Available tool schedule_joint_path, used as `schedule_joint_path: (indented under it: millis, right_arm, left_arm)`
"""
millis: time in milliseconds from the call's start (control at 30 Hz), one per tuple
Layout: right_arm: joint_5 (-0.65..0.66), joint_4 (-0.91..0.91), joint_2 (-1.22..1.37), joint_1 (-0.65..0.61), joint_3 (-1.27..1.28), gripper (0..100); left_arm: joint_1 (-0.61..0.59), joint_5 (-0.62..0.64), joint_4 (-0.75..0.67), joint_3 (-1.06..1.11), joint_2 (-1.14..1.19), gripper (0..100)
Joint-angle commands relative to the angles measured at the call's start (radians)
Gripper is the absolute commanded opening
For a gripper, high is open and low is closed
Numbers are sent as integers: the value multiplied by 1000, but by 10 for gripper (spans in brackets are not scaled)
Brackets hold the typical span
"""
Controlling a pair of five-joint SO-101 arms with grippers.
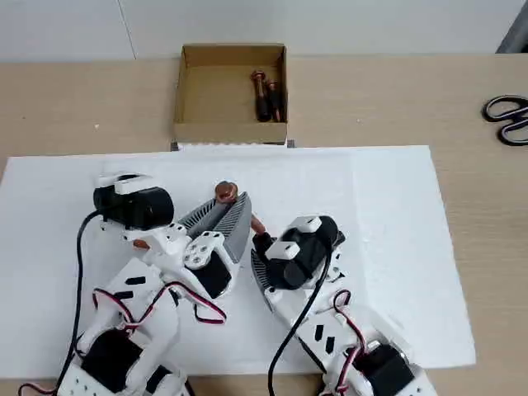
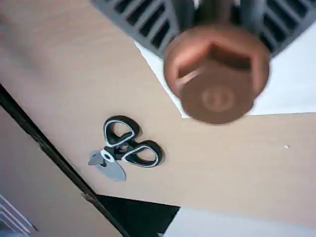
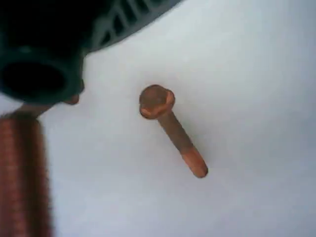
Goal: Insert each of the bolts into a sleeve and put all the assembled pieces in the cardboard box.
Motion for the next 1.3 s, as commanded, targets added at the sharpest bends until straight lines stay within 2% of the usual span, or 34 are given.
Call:
schedule_joint_path:
  millis: [0,267,433,867,1067,1267]
  right_arm:
    - [20,-22,-10,-8,-6,3]
    - [25,-28,-10,-7,-8,3]
    - [120,-30,-10,-7,-12,3]
    - [126,-31,-10,-7,-34,3]
    - [127,-59,-10,-7,-34,3]
    - [127,-58,-10,-7,-32,3]
  left_arm:
    - [6,6,-32,-4,-11,5]
    - [8,-9,-15,-5,-11,5]
    - [8,-49,18,-4,-11,5]
    - [9,-81,26,-4,-9,5]
    - [95,-83,117,-5,-11,5]
    - [100,-83,132,-5,-11,5]
